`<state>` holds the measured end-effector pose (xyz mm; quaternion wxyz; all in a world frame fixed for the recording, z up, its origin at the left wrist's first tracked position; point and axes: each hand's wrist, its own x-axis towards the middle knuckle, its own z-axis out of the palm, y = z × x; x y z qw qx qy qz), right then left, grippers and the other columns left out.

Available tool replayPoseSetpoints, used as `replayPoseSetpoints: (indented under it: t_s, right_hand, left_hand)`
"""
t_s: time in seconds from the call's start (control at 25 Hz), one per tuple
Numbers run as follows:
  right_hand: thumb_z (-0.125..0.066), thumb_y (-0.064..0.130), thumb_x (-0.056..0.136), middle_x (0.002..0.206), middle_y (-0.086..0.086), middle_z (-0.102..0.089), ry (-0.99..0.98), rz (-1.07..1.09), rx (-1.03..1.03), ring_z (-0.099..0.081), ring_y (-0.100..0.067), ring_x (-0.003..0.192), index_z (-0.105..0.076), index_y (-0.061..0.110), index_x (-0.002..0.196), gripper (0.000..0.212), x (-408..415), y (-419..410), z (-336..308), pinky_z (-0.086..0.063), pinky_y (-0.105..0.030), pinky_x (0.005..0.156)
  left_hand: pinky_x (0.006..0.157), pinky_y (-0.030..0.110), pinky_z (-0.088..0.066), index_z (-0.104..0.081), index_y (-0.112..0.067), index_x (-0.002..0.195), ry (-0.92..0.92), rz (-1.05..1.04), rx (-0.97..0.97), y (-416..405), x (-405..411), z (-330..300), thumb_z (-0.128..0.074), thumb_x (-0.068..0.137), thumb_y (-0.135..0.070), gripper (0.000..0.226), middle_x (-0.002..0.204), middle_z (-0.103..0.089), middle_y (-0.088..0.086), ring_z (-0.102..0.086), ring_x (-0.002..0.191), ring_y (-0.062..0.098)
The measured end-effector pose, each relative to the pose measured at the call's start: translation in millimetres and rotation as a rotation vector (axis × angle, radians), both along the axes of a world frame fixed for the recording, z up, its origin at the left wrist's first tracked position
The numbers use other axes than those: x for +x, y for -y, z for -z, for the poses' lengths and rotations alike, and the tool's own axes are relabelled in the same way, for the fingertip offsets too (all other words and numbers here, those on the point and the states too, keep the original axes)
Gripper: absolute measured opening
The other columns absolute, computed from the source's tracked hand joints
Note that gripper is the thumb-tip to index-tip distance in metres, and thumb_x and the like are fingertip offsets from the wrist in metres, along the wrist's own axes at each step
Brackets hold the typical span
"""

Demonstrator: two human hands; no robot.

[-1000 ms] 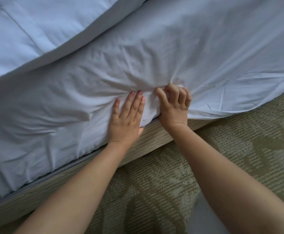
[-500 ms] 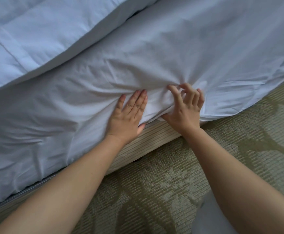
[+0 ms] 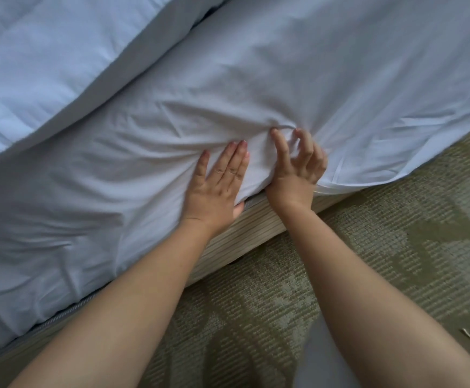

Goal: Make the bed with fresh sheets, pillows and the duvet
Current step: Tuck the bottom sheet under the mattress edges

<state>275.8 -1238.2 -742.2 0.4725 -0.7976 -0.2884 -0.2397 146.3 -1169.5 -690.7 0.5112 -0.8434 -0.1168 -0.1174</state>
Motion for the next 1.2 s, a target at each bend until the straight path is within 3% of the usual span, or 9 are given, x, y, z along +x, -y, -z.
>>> replayPoseSetpoints:
  t_s: [0.2,0.4,0.52,0.6,0.76,0.96,1.08,1.2]
  right_hand:
    - [-0.056,-0.009,0.052,0.149,0.007,-0.001,-0.36,-0.259,-0.032,0.004,-0.011,0.139,-0.021,0.041,0.139,0.106,-21.8,14.1,-20.4,0.003,-0.036,0.115]
    - [-0.068,0.002,0.051,0.134,0.007,-0.017,-0.158,-0.242,-0.092,-0.023,-0.018,0.126,-0.025,0.038,0.133,0.099,5.3,30.0,-15.2,-0.009,-0.031,0.106]
    - [-0.085,0.032,0.054,0.129,0.006,-0.019,-0.176,-0.197,-0.169,-0.026,-0.017,0.119,-0.022,0.04,0.136,0.104,21.6,43.3,-12.9,-0.012,-0.033,0.106]
    - [-0.084,0.044,0.056,0.133,0.002,-0.021,-0.257,-0.165,-0.163,-0.027,-0.015,0.12,-0.024,0.036,0.142,0.105,26.5,53.0,-9.4,-0.016,-0.038,0.107]
    - [-0.08,0.038,0.065,0.136,-0.005,-0.037,-0.318,-0.073,-0.223,-0.035,-0.021,0.125,-0.036,0.022,0.139,0.087,40.4,66.8,-12.2,-0.027,-0.039,0.104]
    - [-0.072,0.039,0.078,0.137,-0.005,-0.042,-0.522,-0.019,-0.501,-0.042,-0.026,0.125,-0.037,0.015,0.137,0.073,76.3,86.0,-25.2,-0.038,-0.041,0.101]
    - [-0.066,0.041,0.083,0.141,-0.007,-0.039,-0.504,-0.048,-0.654,-0.042,-0.028,0.126,-0.036,0.011,0.139,0.07,91.8,88.1,-29.1,-0.04,-0.042,0.101]
    - [-0.063,0.039,0.087,0.142,-0.008,-0.037,-0.445,-0.001,-0.616,-0.041,-0.029,0.127,-0.04,0.014,0.138,0.062,99.4,91.1,-29.9,-0.039,-0.042,0.101]
  left_hand:
    - [0.115,0.049,0.015,0.011,0.0,0.149,-0.041,0.106,-0.014,-11.4,-14.4,-1.6,-0.022,0.081,-0.054,0.093,0.155,-0.008,0.01,-0.01,0.143,0.024]
    - [0.116,0.05,0.012,0.005,0.001,0.149,-0.015,0.136,-0.009,-12.8,-10.7,-0.2,-0.025,0.086,-0.055,0.09,0.156,-0.009,0.01,-0.007,0.144,0.027]
    - [0.114,0.051,0.01,0.01,0.005,0.147,-0.003,0.152,-0.007,-2.9,8.2,-1.5,-0.034,0.084,-0.059,0.1,0.155,-0.006,0.011,-0.008,0.143,0.024]
    - [0.115,0.05,0.008,0.007,0.005,0.148,0.004,0.174,-0.005,2.4,29.6,-5.5,-0.04,0.081,-0.058,0.103,0.156,-0.008,0.011,-0.008,0.143,0.024]
    - [0.116,0.047,0.005,-0.011,0.002,0.147,0.018,0.231,-0.045,5.2,52.7,-7.4,-0.044,0.075,-0.051,0.095,0.156,-0.024,0.008,-0.017,0.143,0.022]
    - [0.116,0.049,0.01,-0.01,0.002,0.145,0.009,0.288,-0.08,5.8,70.1,-6.2,-0.037,0.082,-0.041,0.081,0.155,-0.029,0.005,-0.026,0.143,0.019]
    - [0.116,0.05,0.008,-0.017,0.0,0.145,0.006,0.326,-0.129,11.1,86.6,-5.8,-0.024,0.086,-0.026,0.065,0.153,-0.032,0.005,-0.03,0.142,0.019]
    - [0.115,0.051,0.002,-0.023,-0.005,0.148,-0.065,0.286,-0.118,22.2,98.7,-12.9,-0.022,0.085,-0.027,0.067,0.155,-0.029,0.003,-0.027,0.143,0.019]
